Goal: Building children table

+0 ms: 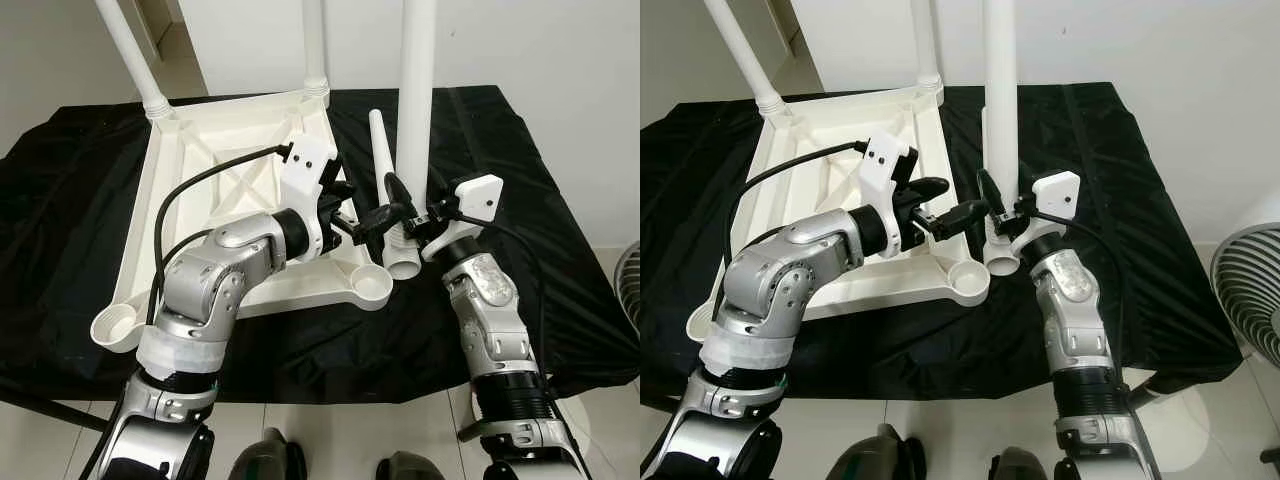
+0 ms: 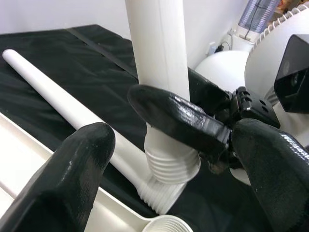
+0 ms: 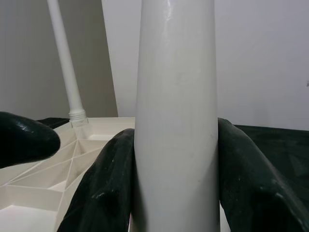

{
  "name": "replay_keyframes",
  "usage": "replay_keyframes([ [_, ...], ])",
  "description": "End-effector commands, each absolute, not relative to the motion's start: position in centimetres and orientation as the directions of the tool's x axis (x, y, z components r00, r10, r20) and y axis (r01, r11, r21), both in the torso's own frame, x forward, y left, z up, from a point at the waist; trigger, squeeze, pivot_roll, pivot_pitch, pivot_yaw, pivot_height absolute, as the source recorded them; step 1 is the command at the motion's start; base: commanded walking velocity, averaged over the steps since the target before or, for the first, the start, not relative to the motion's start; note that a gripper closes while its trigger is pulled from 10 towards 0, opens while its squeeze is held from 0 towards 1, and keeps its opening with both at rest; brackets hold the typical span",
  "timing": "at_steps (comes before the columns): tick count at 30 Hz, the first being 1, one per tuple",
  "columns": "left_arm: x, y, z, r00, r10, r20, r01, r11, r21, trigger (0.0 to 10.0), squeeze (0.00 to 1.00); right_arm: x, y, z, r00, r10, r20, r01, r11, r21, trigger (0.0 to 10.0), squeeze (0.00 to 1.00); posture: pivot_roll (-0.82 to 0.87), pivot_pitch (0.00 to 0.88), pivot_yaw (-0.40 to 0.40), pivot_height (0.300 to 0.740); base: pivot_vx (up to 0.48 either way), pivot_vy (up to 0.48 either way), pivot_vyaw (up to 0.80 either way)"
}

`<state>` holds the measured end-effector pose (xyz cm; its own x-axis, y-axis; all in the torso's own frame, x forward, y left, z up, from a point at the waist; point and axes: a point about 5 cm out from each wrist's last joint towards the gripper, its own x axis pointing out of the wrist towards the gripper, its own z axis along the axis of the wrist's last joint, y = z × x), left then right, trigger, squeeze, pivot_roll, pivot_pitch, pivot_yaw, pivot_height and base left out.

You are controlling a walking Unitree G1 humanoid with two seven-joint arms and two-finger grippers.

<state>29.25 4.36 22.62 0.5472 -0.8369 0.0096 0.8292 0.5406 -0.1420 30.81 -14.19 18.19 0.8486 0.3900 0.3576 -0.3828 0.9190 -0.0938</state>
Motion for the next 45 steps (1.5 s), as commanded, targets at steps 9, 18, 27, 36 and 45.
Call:
replay_keyframes([
  [9, 30.1, 5.2, 22.6, 0.618, -0.782, 0.084, 0.784, 0.604, -0.142, 10.0, 0.00, 30.6, -13.1, 16.9, 0.857, 0.385, 0.344, -0.382, 0.921, -0.077, 10.0, 0.00, -0.05, 0.000, 0.062, 0.740, 0.000, 0.000, 0.00],
  [18, 29.6, 5.1, 22.6, 0.571, -0.817, 0.081, 0.818, 0.558, -0.142, 10.0, 0.00, 29.8, -12.8, 16.4, 0.833, 0.445, 0.329, -0.424, 0.895, -0.135, 10.0, 0.00, -0.05, 0.000, 0.053, 0.740, 0.000, 0.000, 0.00],
  [27, 30.2, 5.4, 23.8, 0.520, -0.847, 0.113, 0.847, 0.494, -0.196, 10.0, 0.00, 28.9, -12.0, 17.4, 0.754, 0.540, 0.374, -0.495, 0.841, -0.217, 10.0, 0.00, -0.04, 0.000, 0.041, 0.740, 0.000, 0.000, 0.00],
  [36, 31.9, 6.3, 25.6, 0.554, -0.818, 0.152, 0.820, 0.505, -0.269, 10.0, 0.00, 28.5, -11.4, 16.9, 0.730, 0.581, 0.359, -0.527, 0.814, -0.245, 10.0, 0.00, -0.05, 0.000, 0.045, 0.740, 0.000, 0.000, 0.00],
  [45, 32.3, 6.9, 28.1, 0.535, -0.809, 0.244, 0.820, 0.428, -0.379, 10.0, 0.00, 28.3, -11.2, 16.6, 0.725, 0.595, 0.347, -0.536, 0.804, -0.259, 10.0, 0.00, -0.05, 0.000, 0.047, 0.740, 0.000, 0.000, 0.00],
])
